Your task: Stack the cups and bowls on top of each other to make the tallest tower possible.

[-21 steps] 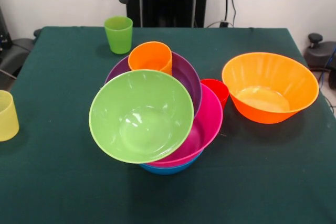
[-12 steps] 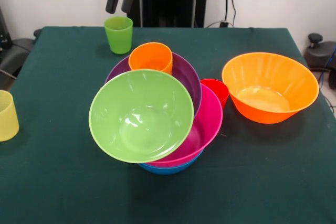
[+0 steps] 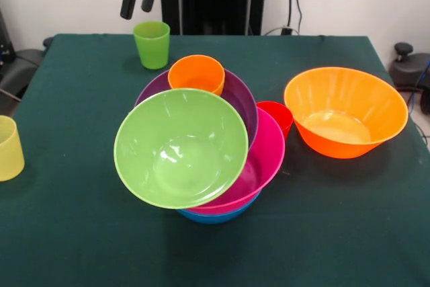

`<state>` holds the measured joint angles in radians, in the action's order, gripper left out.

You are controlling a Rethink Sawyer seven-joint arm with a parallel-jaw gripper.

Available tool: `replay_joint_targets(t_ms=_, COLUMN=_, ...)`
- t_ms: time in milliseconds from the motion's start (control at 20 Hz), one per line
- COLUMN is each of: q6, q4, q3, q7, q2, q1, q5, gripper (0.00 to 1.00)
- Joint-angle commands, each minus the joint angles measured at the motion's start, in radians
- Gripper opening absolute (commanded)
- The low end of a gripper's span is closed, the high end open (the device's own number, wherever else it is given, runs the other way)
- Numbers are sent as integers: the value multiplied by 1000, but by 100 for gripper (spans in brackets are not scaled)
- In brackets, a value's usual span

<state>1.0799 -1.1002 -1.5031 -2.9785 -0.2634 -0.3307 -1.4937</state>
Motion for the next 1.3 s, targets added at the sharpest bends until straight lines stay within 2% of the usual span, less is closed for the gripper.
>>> replay_joint_targets(t_ms=50, q6=107, q4=106, q3=216, q7=60, q2=-32, q1=29, q5=-47, gripper=100)
replay_joint_targets(t_ms=750, q6=103, q4=114, q3=316, q7=146, q2=6, q1=30, q5=-78, gripper=100)
replay_joint_targets(t_ms=1300, q6=133, q4=124, q3=343, q7=160, q2=3, q1=41, q5=-168, gripper=100)
